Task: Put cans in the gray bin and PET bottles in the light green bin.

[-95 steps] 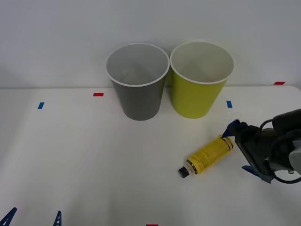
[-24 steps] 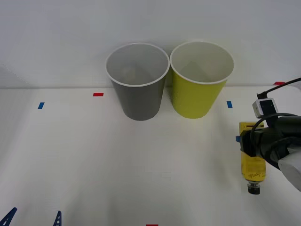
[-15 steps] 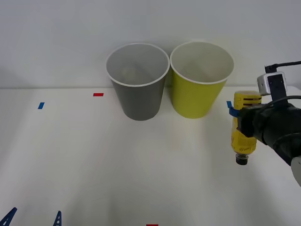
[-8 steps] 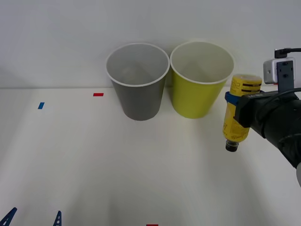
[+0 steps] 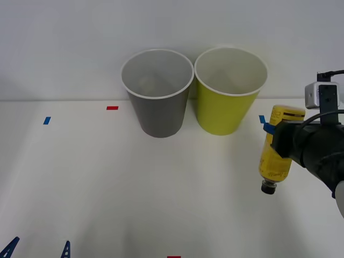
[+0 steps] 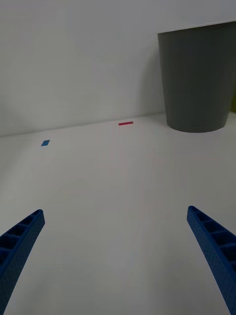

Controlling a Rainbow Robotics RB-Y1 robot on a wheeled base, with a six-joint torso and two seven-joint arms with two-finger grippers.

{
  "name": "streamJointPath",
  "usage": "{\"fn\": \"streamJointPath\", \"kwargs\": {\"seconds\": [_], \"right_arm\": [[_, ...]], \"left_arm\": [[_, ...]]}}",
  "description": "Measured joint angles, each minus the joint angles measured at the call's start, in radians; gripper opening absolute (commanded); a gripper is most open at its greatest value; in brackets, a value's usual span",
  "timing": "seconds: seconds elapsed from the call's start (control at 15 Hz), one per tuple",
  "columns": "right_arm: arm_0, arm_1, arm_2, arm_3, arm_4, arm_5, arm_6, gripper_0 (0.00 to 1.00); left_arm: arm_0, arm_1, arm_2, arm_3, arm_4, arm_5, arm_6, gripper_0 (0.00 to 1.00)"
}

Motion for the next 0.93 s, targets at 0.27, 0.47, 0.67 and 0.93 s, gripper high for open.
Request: {"fn": "streamJointPath", "kwargs": {"seconds": [0.27, 0.47, 0.67, 0.93], "right_arm": [[-0.051, -0.035, -0.005, 0.000, 0.003, 0.033, -0.048, 0.00], [-0.111, -0.043, -0.039, 0.000, -0.045, 0.045, -0.105, 0.00], [-0.230, -0.040, -0.070, 0.000, -0.087, 0.162, -0.183, 0.00], [-0.368, -0.037, -0.081, 0.000, -0.093, 0.182, -0.201, 0.00]], "left_arm": [[0.000, 0.000, 0.000, 0.000, 0.000, 0.000, 0.000, 1.00], [0.000, 0.000, 0.000, 0.000, 0.000, 0.000, 0.000, 1.00], [0.000, 0.000, 0.000, 0.000, 0.000, 0.000, 0.000, 1.00], [0.000, 0.000, 0.000, 0.000, 0.000, 0.000, 0.000, 1.00]]}}
